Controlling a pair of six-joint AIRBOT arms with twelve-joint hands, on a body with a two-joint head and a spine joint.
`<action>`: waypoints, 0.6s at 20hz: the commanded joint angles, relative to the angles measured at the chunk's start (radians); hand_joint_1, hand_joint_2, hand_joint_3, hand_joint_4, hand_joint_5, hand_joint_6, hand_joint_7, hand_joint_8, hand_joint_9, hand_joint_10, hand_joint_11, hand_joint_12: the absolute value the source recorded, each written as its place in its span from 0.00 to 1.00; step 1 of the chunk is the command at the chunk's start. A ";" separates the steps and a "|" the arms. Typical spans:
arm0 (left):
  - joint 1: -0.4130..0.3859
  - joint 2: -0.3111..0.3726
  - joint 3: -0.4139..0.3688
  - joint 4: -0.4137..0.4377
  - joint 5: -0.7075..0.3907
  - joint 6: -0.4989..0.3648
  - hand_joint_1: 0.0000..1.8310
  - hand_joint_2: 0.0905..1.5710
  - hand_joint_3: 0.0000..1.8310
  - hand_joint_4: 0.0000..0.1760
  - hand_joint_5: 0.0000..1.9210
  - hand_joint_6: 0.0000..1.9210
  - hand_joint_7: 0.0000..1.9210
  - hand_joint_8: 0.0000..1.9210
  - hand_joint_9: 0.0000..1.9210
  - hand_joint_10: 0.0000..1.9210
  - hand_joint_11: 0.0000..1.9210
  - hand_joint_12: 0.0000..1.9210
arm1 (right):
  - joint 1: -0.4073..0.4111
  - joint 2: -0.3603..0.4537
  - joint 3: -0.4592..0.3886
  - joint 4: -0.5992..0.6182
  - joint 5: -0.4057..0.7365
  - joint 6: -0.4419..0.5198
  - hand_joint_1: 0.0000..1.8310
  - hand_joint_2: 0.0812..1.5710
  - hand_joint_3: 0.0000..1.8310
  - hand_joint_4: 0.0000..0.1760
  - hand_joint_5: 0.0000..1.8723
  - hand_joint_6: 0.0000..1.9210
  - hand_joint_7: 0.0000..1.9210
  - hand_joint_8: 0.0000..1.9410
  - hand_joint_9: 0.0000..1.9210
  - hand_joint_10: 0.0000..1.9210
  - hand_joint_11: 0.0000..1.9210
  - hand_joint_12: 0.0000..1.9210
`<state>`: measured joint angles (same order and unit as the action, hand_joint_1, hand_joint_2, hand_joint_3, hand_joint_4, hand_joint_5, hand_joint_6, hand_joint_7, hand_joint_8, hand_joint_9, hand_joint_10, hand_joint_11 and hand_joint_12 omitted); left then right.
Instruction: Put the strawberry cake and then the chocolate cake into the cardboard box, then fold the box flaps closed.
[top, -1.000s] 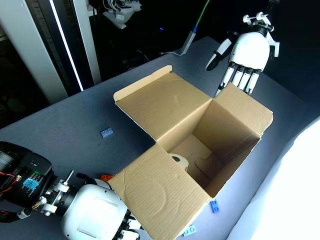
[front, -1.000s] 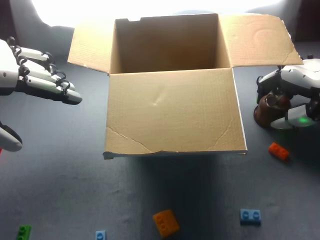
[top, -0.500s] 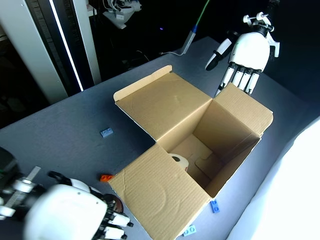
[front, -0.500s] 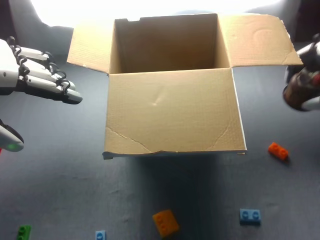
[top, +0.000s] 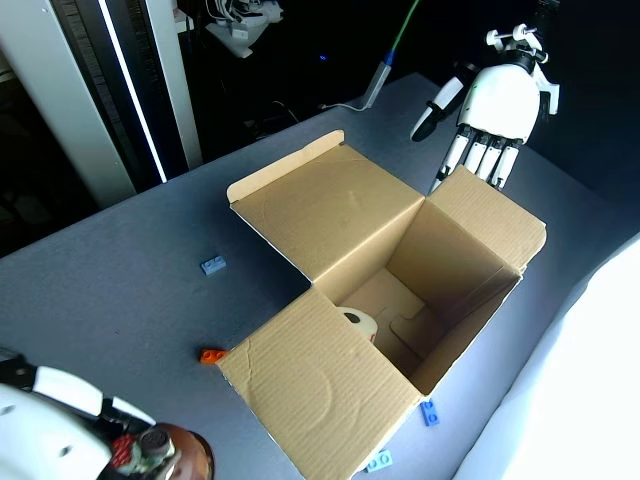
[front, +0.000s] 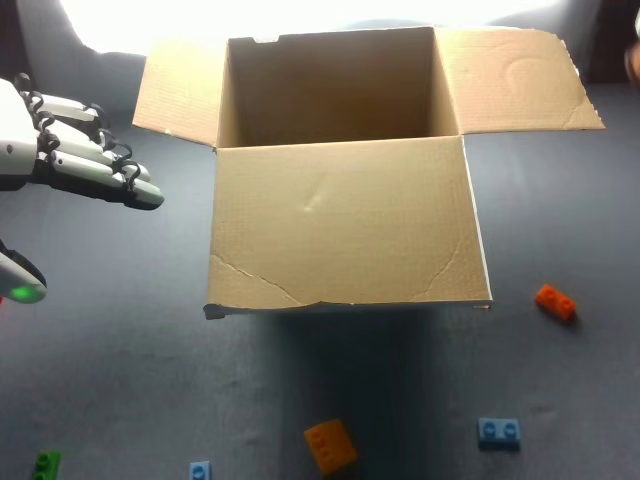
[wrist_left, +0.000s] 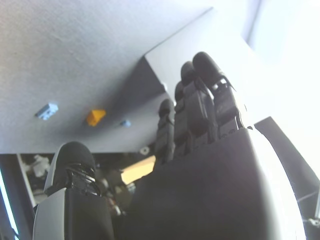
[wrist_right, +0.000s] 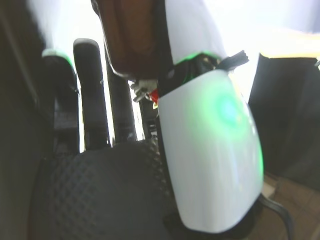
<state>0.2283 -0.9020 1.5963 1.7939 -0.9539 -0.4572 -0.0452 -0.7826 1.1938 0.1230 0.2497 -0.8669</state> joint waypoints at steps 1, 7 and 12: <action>-0.009 0.011 0.004 -0.071 0.000 0.001 0.17 0.69 0.00 0.45 0.08 0.01 0.12 0.00 0.17 0.01 0.00 0.60 | 0.027 0.008 -0.001 -0.002 0.112 0.002 0.65 0.76 0.00 0.00 0.43 0.59 0.43 0.74 0.30 0.90 0.21 1.00; -0.031 0.005 0.004 -0.061 0.000 0.001 0.17 0.69 0.00 0.43 0.08 0.00 0.12 0.00 0.17 0.00 0.00 0.58 | 0.176 -0.110 -0.001 -0.072 0.032 0.000 0.65 0.75 0.00 0.00 0.43 0.58 0.43 0.74 0.31 0.88 0.21 1.00; -0.030 0.005 0.004 -0.059 0.000 0.001 0.16 0.70 0.00 0.43 0.07 0.00 0.11 0.00 0.17 0.00 0.00 0.56 | 0.214 -0.236 -0.001 -0.072 0.006 -0.001 0.65 0.76 0.00 0.00 0.44 0.58 0.42 0.75 0.30 0.90 0.21 1.00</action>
<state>0.2066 -0.9020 1.5963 1.8057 -0.9539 -0.4572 0.1490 -1.0554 1.1908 0.0490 0.1421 -0.8734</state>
